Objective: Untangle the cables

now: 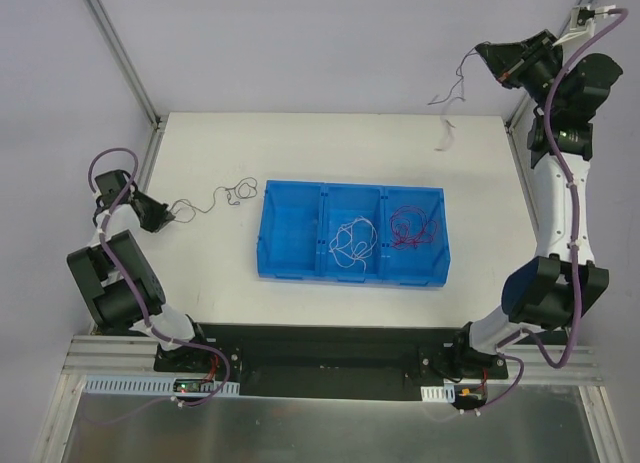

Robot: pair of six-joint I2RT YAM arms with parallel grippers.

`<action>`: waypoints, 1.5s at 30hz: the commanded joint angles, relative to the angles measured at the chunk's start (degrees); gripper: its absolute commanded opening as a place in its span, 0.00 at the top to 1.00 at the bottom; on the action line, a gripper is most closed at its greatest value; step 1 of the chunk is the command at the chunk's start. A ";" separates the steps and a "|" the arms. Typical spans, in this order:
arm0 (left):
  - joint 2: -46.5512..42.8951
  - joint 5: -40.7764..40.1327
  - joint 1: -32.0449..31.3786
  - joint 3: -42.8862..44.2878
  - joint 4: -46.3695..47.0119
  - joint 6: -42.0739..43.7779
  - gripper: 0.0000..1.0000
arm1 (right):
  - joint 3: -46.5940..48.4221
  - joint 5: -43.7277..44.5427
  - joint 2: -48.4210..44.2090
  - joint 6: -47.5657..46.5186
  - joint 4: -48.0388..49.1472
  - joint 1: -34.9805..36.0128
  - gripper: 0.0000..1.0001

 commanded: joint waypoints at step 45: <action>0.98 34.24 0.62 -3.07 21.38 -8.79 0.38 | 4.42 1.77 -8.08 -16.93 -11.42 39.31 0.99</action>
